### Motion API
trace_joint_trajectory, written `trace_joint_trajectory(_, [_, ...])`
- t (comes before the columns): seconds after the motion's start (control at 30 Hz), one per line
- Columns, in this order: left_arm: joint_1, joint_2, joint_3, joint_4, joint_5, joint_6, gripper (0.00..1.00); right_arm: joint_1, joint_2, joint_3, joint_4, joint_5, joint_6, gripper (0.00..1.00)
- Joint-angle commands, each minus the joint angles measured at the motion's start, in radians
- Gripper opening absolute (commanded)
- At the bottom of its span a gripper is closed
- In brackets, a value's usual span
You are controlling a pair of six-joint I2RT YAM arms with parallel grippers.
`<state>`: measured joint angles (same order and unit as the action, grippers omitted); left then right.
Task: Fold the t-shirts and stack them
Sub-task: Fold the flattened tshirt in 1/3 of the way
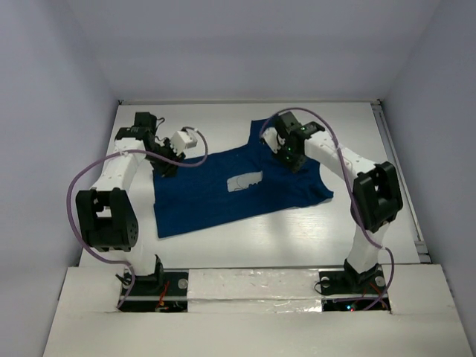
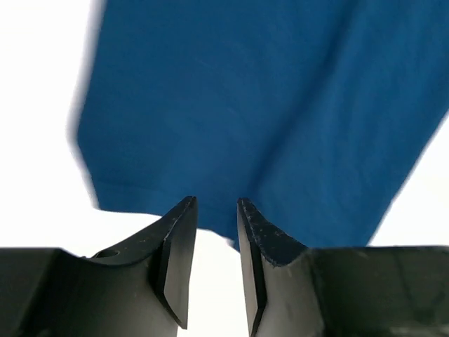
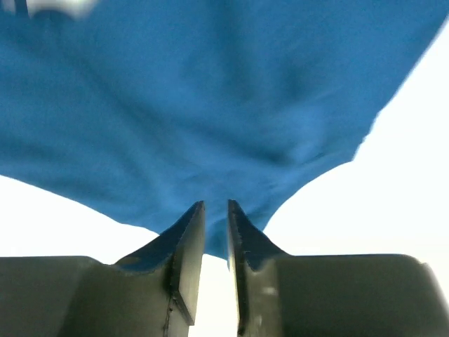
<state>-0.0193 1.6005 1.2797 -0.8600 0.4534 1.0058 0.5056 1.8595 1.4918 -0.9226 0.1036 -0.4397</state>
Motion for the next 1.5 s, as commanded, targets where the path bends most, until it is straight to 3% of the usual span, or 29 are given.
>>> trace_joint_trajectory(0.0, [-0.001,0.024,0.085,0.077,0.038,-0.137,0.26,-0.013,-0.031,0.181,0.019,0.08,0.004,0.27])
trace_joint_trajectory(0.27, [0.009,0.19,0.167,0.199,-0.001,-0.311,0.28,-0.117,0.272,0.749,-0.035,0.018,0.097,0.28])
trace_joint_trajectory(0.43, [0.009,0.249,0.219,0.184,0.066,-0.338,0.27,-0.131,0.505,1.057,-0.116,-0.004,0.157,0.2])
trace_joint_trajectory(0.6, [0.009,0.231,0.199,0.185,0.085,-0.34,0.25,-0.154,0.578,0.961,-0.189,-0.094,0.214,0.12])
trace_joint_trajectory(0.7, [0.009,0.21,0.162,0.196,0.084,-0.334,0.24,-0.167,0.537,0.872,-0.185,-0.206,0.239,0.1])
trace_joint_trajectory(1.1, [0.009,0.142,0.038,0.253,0.076,-0.316,0.23,-0.167,0.477,0.679,-0.145,-0.222,0.263,0.07])
trace_joint_trajectory(1.47, [0.009,0.076,-0.014,0.26,0.073,-0.305,0.23,-0.167,0.372,0.325,-0.036,-0.208,0.24,0.07])
